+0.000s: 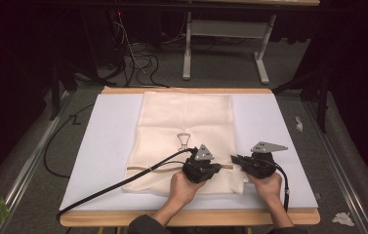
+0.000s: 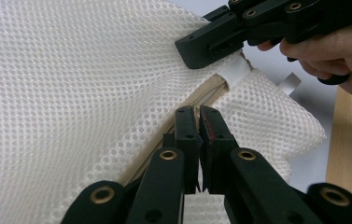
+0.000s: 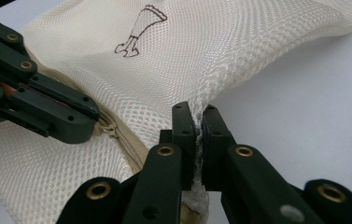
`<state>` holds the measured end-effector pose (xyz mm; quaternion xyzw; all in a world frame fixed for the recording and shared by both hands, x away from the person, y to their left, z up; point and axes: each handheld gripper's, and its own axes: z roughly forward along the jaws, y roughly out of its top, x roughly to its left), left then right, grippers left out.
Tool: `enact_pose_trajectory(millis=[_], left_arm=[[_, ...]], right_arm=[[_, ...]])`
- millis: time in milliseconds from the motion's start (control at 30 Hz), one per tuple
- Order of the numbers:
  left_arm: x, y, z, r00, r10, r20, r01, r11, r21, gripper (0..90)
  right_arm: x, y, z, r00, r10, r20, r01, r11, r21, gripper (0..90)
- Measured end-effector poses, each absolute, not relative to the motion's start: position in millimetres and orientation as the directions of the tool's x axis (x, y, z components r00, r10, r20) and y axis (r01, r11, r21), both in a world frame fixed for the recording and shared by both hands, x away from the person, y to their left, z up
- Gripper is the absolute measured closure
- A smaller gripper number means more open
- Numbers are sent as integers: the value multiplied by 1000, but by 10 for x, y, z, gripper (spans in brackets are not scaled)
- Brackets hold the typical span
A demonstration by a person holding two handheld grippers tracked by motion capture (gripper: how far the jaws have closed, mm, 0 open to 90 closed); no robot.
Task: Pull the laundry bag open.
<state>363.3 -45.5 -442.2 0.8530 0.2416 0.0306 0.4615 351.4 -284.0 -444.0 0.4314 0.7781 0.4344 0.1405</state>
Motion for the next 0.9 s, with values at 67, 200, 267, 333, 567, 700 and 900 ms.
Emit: enact_pose_trajectory(millis=[67,200,267,333,567,700,900], left_arm=[[3633,-444,-4417,880,443,-169,383,-456,803,870],[3633,-405,-4407,879,446,-168,384,-454,804,870],[3634,-396,-4397,881,443,-165,380,-456,805,870],[3631,-389,-4383,881,446,-157,376,-458,805,869],[3633,-319,-4372,880,448,-157,376,-454,808,869],[3624,-309,-4364,883,443,-155,371,-458,808,869],[3632,-268,-4366,881,442,-169,380,-446,811,869]], right_arm=[[3515,-2843,-4439,-590,792,157,549,251,797,881],[3514,-2837,-4435,-588,793,158,551,250,796,881],[3513,-2836,-4435,-589,793,156,551,253,796,881],[3514,-2835,-4434,-588,793,156,550,251,796,881],[3520,-2831,-4442,-586,796,153,553,255,793,881],[3520,-2826,-4442,-589,793,155,554,257,792,880],[3526,-2827,-4459,-595,789,155,552,261,792,880]])
